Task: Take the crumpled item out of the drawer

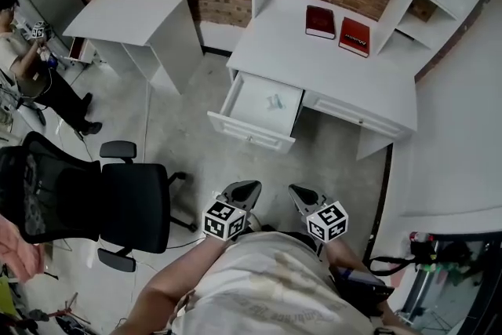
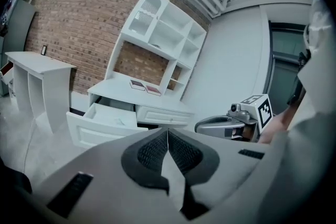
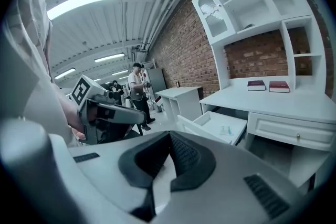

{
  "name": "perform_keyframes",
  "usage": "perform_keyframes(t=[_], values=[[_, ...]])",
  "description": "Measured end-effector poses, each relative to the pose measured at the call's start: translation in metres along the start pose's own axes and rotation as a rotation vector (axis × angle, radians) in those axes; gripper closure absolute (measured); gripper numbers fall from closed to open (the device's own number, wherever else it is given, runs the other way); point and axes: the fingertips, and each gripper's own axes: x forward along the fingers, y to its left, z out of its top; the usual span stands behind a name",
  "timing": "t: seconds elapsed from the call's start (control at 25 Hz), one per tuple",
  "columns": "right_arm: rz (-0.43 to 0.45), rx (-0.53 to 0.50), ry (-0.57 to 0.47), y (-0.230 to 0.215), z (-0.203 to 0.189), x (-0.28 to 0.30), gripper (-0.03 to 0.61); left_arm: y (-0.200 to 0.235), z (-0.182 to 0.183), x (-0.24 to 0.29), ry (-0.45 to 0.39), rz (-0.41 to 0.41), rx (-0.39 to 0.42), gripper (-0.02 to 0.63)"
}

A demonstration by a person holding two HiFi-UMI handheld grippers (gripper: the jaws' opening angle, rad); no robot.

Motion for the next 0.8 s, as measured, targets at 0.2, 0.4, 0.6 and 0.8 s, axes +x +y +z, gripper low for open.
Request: perform_keyframes(t=[0.2, 0.4, 0.6, 0.8], values=[[-0.037, 0.024, 0.0, -0.002, -0.006, -0.004, 0.555, 0.001, -0.002, -0.002, 0.0, 0.0, -0.003, 0.591], [-0.056, 0.053, -0.025, -0.009, -0.003, -0.008, 0.555, -0.001, 0.002, 0.0, -0.005, -0.014, 0.008, 0.591], [-0.073, 0.066, -0.031, -0.008, 0.0, -0.004, 0.555, 0.006, 0.003, -0.005, -0.005, -0.014, 0.01, 0.591], [-0.071, 0.07, -0.04, -0.004, 0.003, -0.001, 0.555, 0.008, 0.006, -0.004, -0.016, -0.017, 0.006, 0.591]])
